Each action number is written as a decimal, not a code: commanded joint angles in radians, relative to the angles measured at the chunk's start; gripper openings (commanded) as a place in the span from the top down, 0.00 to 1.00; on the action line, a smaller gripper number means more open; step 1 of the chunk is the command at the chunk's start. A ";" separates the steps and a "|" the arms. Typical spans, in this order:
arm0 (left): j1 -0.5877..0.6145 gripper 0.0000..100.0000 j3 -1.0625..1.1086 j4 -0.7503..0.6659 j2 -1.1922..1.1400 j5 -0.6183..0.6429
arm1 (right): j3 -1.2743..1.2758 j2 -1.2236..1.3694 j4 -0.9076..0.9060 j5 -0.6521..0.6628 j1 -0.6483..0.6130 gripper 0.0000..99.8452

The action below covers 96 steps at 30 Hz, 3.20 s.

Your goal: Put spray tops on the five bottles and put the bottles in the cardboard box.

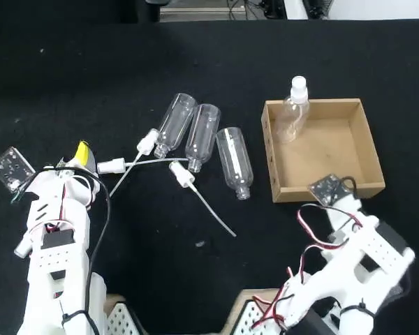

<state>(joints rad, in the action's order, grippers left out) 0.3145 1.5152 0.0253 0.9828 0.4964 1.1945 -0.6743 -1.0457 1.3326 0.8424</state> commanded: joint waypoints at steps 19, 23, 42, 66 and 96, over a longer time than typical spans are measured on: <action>-0.015 0.83 -0.041 -0.025 0.008 -0.014 | 0.025 -0.015 0.038 0.264 0.101 0.76; -0.015 0.83 -0.041 -0.025 0.008 -0.014 | 0.102 -0.015 0.172 0.264 0.101 0.83; -0.007 0.83 -0.042 -0.018 0.008 -0.014 | -0.711 -0.024 -0.543 -0.298 -0.219 0.99; -0.375 0.83 -0.588 0.710 -0.255 -0.417 | -0.450 -0.476 -0.229 -0.976 -0.982 0.99; -0.622 0.83 -1.038 0.720 -1.046 0.373 | -0.200 -0.854 -0.259 -1.108 -0.977 0.99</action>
<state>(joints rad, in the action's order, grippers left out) -0.3069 0.5178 0.7296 -0.0606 0.8615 0.9996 -1.5152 -1.3280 0.2294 -0.1504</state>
